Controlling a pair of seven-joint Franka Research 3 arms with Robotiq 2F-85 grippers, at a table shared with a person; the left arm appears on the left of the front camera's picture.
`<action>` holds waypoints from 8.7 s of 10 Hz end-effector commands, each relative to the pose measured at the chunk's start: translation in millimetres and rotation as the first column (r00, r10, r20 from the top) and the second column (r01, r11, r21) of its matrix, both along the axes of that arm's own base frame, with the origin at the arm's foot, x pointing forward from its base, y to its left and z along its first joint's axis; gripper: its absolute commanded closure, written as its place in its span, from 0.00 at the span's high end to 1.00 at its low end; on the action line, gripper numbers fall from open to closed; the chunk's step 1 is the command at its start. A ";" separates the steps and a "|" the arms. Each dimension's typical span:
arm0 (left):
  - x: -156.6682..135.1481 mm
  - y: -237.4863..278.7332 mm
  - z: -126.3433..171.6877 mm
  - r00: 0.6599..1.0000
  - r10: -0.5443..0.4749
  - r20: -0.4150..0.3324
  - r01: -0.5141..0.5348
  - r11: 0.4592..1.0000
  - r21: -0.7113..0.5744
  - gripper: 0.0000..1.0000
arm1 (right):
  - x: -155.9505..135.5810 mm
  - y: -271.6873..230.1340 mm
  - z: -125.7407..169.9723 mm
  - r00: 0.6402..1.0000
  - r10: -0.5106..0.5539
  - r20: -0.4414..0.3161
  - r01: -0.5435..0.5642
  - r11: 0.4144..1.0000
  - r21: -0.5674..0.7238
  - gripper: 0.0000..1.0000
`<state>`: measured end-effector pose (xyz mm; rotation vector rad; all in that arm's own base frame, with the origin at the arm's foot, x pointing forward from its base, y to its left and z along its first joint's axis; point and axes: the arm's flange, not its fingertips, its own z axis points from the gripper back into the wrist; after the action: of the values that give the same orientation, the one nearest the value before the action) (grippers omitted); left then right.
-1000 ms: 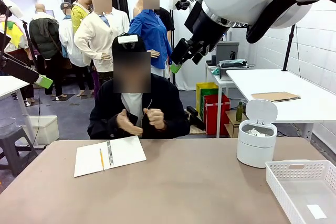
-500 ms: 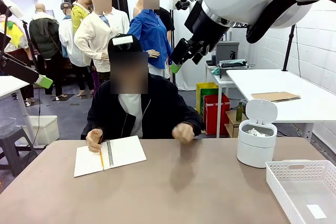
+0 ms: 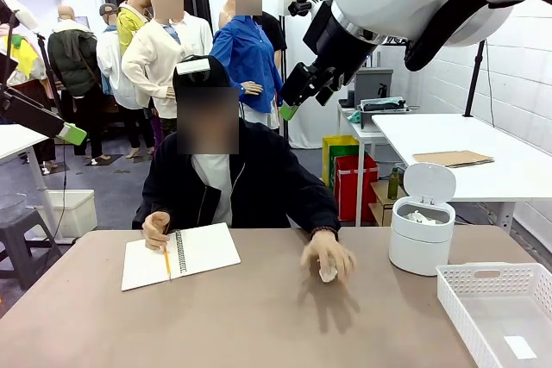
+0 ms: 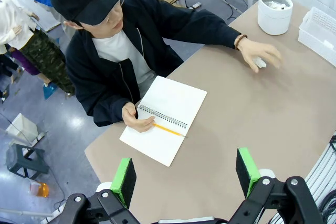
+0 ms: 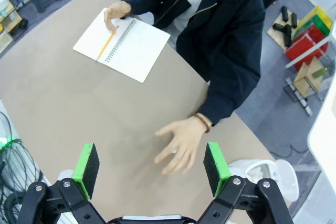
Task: Sort the paper based on its condition.
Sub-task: If a person hands you a paper, place it in the Organizing basket , and if it's crumpled, put it in the Trash can.
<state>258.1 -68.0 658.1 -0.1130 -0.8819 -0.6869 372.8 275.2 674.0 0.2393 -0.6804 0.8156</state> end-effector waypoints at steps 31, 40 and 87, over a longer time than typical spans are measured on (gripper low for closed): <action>0.3 0.6 0.4 1.000 0.002 0.000 -0.002 1.000 -0.001 1.00 | 180.5 3.2 -253.6 0.606 -0.643 -0.468 0.480 0.765 -0.430 1.00; 0.3 0.6 0.4 1.000 0.002 0.000 -0.002 1.000 -0.001 1.00 | 206.4 16.3 -350.5 0.548 -0.612 -0.570 0.297 0.780 -0.551 1.00; 0.3 0.6 0.4 1.000 0.002 0.000 -0.002 1.000 -0.001 1.00 | 220.7 -162.8 -215.9 0.771 -0.621 -0.140 0.320 0.567 -0.759 0.00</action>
<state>258.1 -68.0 658.1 -0.1128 -0.8820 -0.6867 584.5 115.1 458.4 -0.4476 -0.0035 0.3928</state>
